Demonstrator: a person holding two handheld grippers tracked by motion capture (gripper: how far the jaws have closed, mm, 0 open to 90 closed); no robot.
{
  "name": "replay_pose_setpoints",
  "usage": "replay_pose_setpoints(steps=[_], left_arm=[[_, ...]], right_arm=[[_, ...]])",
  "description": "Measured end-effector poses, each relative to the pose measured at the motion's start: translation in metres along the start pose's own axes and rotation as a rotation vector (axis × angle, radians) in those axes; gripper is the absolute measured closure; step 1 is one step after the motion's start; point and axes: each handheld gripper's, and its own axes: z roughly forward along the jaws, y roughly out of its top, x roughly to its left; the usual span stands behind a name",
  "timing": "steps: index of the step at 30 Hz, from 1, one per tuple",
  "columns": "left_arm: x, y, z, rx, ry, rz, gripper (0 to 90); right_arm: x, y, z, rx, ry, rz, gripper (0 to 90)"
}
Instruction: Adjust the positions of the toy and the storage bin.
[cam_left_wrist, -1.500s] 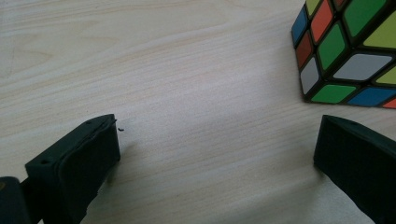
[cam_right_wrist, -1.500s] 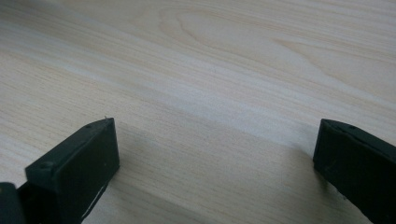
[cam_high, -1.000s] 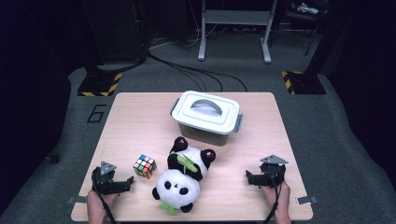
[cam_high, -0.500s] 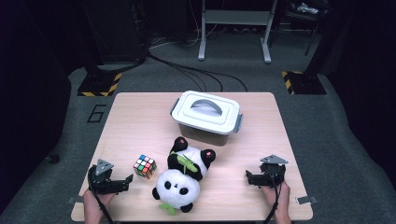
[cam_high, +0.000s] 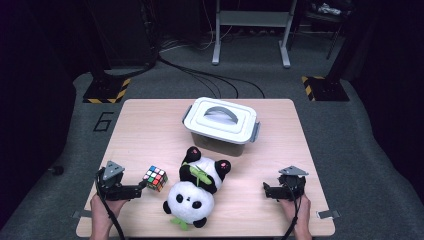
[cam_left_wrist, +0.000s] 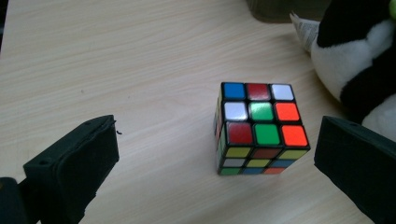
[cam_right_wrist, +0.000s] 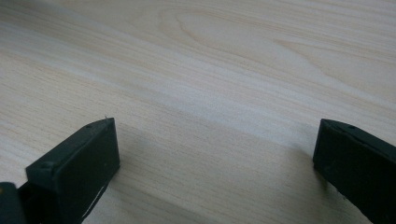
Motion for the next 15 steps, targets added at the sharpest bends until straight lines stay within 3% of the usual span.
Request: replay_pose_setpoints(steps=[5, 15], left_arm=[[-0.009, 0.010, 0.006, -0.002, -0.014, 0.018, 0.0], [-0.018, 0.015, 0.017, 0.001, -0.035, 0.022, 0.0]], right_arm=[[0.000, 0.000, 0.000, 0.000, 0.000, 0.001, 0.0], [0.000, 0.000, 0.000, 0.000, 0.000, 0.001, 0.0]])
